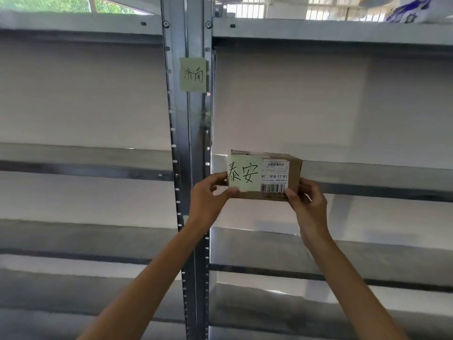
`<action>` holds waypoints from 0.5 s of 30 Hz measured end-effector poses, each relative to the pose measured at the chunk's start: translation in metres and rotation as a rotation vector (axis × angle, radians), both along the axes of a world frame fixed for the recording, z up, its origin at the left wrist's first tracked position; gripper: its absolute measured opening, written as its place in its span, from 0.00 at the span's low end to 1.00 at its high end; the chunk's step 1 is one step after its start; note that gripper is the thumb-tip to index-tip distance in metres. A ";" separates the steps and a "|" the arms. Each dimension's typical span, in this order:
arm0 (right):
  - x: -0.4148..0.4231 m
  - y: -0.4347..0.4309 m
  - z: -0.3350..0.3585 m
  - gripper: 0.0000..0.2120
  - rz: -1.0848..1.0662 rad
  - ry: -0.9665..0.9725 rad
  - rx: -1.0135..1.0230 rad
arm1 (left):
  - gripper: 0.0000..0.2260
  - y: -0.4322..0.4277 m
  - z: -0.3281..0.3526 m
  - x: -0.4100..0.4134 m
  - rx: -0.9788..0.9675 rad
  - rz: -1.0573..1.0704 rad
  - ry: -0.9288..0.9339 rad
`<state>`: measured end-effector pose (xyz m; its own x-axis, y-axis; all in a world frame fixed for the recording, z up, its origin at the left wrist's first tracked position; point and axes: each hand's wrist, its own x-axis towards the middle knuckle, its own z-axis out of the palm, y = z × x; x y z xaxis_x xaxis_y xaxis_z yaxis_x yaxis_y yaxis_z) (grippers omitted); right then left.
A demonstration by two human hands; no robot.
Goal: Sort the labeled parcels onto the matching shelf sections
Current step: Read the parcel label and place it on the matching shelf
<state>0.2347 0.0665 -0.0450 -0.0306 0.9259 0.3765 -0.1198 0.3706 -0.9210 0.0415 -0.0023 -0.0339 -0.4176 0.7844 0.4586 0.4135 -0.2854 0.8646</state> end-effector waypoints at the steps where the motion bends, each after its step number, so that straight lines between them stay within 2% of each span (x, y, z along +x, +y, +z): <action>1: 0.002 -0.005 -0.005 0.15 -0.012 -0.003 -0.022 | 0.17 -0.003 -0.006 0.002 -0.018 0.009 0.006; 7: 0.004 -0.033 -0.031 0.15 -0.070 -0.082 -0.076 | 0.18 -0.021 -0.031 0.010 -0.079 0.036 -0.042; 15: -0.002 -0.051 -0.045 0.14 -0.116 -0.103 -0.125 | 0.17 -0.035 -0.041 0.002 -0.067 -0.020 -0.064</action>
<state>0.2323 0.0159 -0.0903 0.0469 0.9649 0.2583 0.0142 0.2579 -0.9661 0.0434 -0.0371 -0.0746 -0.4285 0.8207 0.3779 0.3514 -0.2340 0.9065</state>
